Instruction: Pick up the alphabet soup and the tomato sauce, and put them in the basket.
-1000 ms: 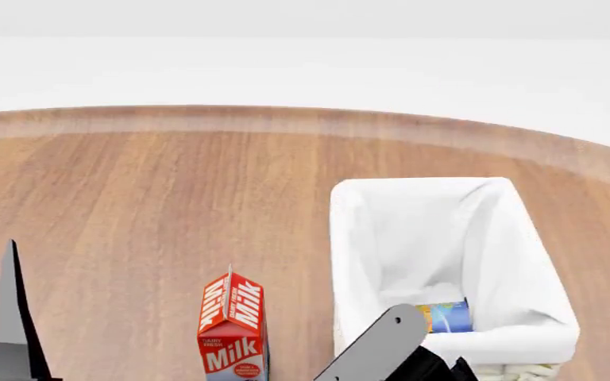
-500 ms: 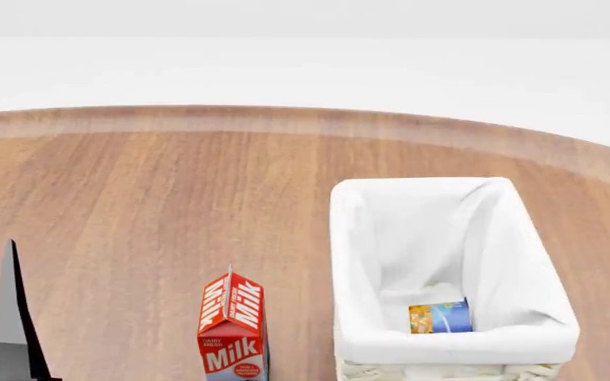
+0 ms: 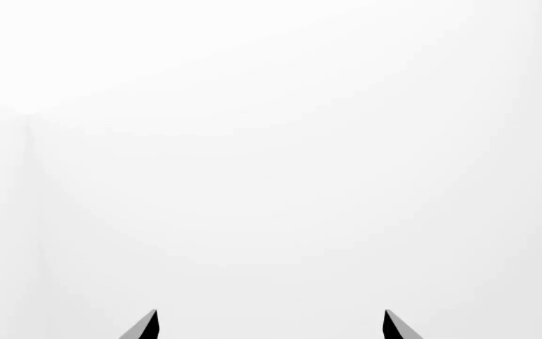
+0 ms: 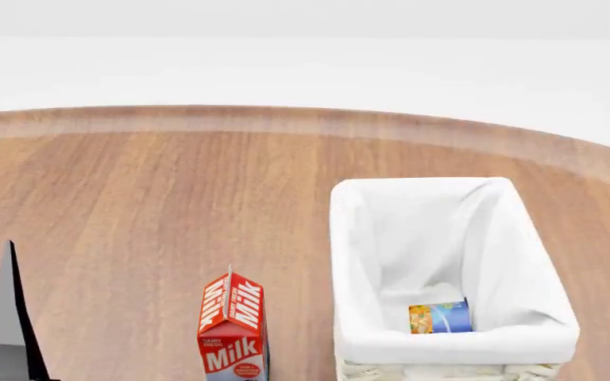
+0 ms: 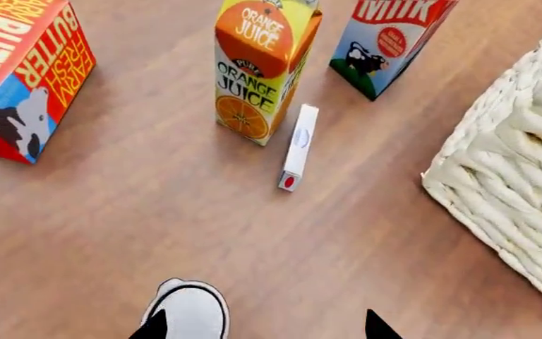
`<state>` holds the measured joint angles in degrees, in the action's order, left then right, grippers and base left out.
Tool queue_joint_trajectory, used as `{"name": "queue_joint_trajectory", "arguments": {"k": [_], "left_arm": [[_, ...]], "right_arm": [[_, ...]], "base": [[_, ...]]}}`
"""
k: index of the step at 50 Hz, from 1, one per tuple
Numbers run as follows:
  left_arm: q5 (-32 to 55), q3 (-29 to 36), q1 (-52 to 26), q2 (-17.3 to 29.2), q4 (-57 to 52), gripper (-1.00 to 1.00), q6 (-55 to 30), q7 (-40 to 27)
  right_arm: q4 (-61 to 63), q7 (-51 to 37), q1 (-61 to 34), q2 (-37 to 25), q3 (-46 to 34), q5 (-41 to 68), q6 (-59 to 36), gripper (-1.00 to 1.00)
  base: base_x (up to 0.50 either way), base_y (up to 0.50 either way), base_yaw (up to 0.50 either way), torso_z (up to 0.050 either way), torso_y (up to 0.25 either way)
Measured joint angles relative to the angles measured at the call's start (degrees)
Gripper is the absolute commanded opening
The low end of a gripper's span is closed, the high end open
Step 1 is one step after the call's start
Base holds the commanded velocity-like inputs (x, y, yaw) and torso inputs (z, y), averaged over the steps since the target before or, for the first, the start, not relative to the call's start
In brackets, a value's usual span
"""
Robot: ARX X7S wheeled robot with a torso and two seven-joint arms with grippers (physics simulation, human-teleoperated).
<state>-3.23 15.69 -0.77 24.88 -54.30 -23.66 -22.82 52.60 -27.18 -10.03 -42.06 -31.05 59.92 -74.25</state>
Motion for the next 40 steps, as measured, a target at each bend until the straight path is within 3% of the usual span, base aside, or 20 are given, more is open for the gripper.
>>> {"name": "queue_joint_trajectory", "arguments": {"k": [40], "left_arm": [[0.4,-0.1,0.2,0.3,0.2,1.0,0.5,-0.4]], "right_arm": [[-1.6,0.6,1.6,1.0,-16.5,-14.4,6.9,1.0]], "base": [[0.0,0.0,0.0,0.0,0.0]]}}
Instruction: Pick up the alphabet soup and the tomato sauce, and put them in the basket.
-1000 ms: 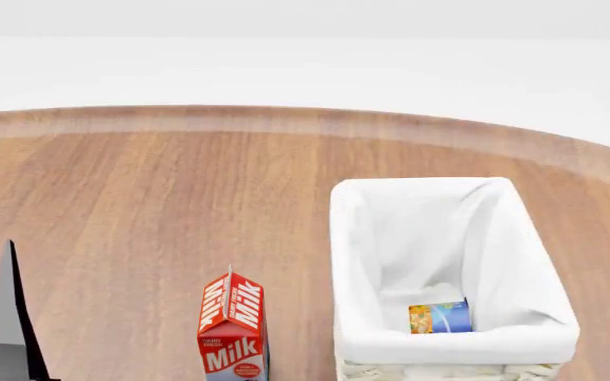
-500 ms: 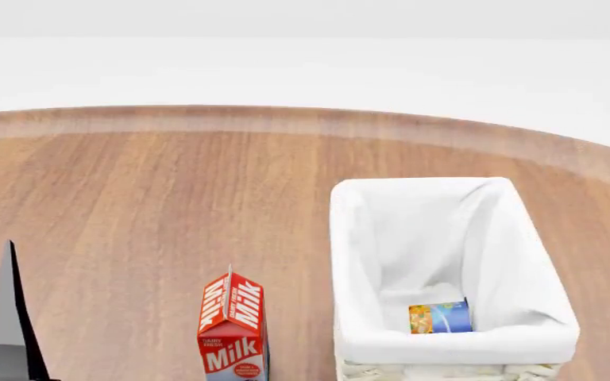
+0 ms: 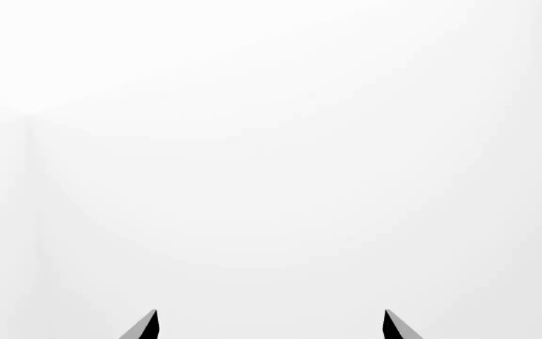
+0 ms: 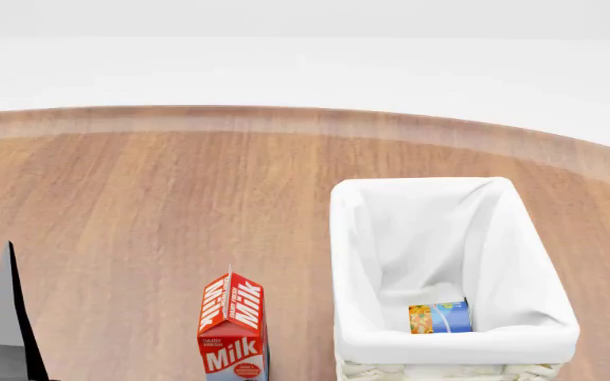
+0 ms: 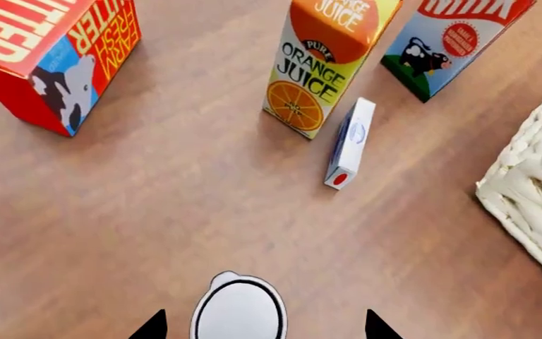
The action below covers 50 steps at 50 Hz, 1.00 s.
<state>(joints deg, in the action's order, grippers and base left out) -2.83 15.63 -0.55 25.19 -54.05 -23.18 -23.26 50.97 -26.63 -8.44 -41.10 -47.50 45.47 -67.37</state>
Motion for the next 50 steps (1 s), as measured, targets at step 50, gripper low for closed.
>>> {"name": "queue_joint_trajectory", "arguments": {"k": [50], "left_arm": [[0.5,-0.1,0.4,0.5,0.3,1.0,0.6,-0.6]], "right_arm": [[-9.2,2.4,1.1,1.6,-8.8,-9.4,9.6,1.0]], "base": [[0.0,0.0,0.0,0.0,0.0]]}}
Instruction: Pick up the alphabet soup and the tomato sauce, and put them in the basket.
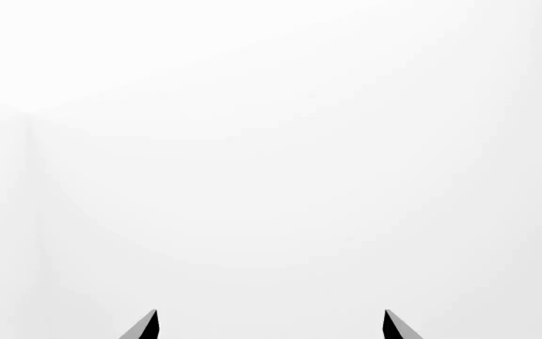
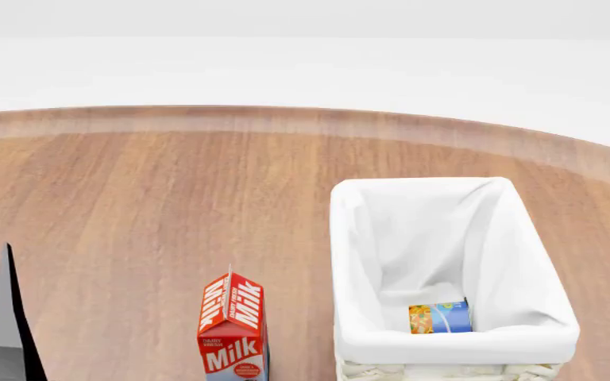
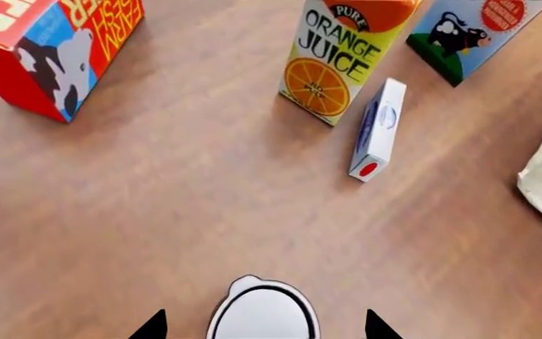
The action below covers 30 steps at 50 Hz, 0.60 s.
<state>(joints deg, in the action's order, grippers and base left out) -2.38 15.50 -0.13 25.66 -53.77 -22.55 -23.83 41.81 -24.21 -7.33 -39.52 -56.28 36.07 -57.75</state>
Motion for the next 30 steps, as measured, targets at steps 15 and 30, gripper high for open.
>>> {"name": "queue_joint_trajectory", "arguments": {"k": [15,30], "left_arm": [[0.2,-0.1,0.2,0.1,0.4,1.0,0.5,-0.2],[0.4,-0.2,0.4,0.3,0.7,1.0,0.9,-0.4]], "right_arm": [[-4.5,1.6,0.5,0.8,-0.7,-0.9,3.0,1.0],[-8.6,3.1,0.9,1.3,-1.5,-2.1,5.9,1.0]], "base": [[0.0,0.0,0.0,0.0,0.0],[0.0,0.0,0.0,0.0,0.0]]}}
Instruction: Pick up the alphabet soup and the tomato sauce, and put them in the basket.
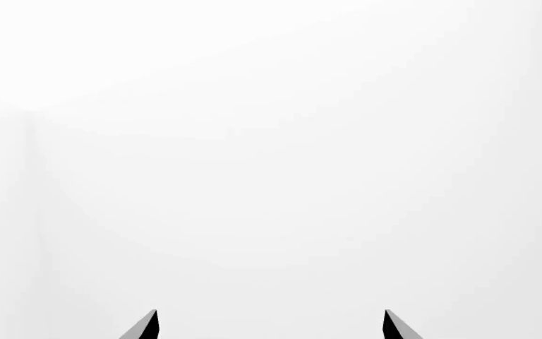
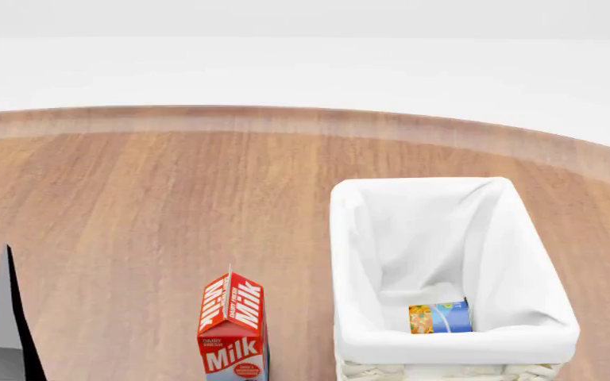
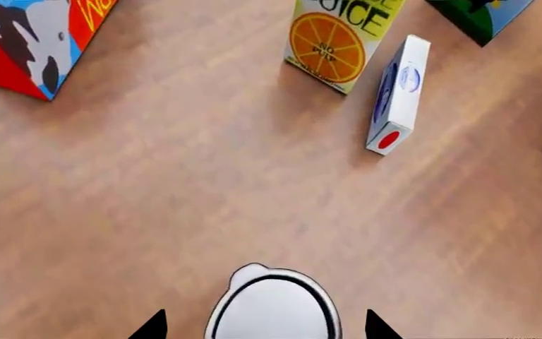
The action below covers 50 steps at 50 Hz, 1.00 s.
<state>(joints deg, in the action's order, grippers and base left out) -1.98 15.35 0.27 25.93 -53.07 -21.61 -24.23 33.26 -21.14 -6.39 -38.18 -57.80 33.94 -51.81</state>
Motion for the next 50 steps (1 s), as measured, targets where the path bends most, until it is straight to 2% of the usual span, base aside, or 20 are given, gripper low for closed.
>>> {"name": "queue_joint_trajectory", "arguments": {"k": [50], "left_arm": [[0.4,0.1,0.2,0.4,0.0,1.0,0.2,-0.4]], "right_arm": [[-10.6,3.5,1.1,2.1,-0.9,-1.4,6.6,1.0]], "base": [[0.0,0.0,0.0,0.0,0.0]]}}
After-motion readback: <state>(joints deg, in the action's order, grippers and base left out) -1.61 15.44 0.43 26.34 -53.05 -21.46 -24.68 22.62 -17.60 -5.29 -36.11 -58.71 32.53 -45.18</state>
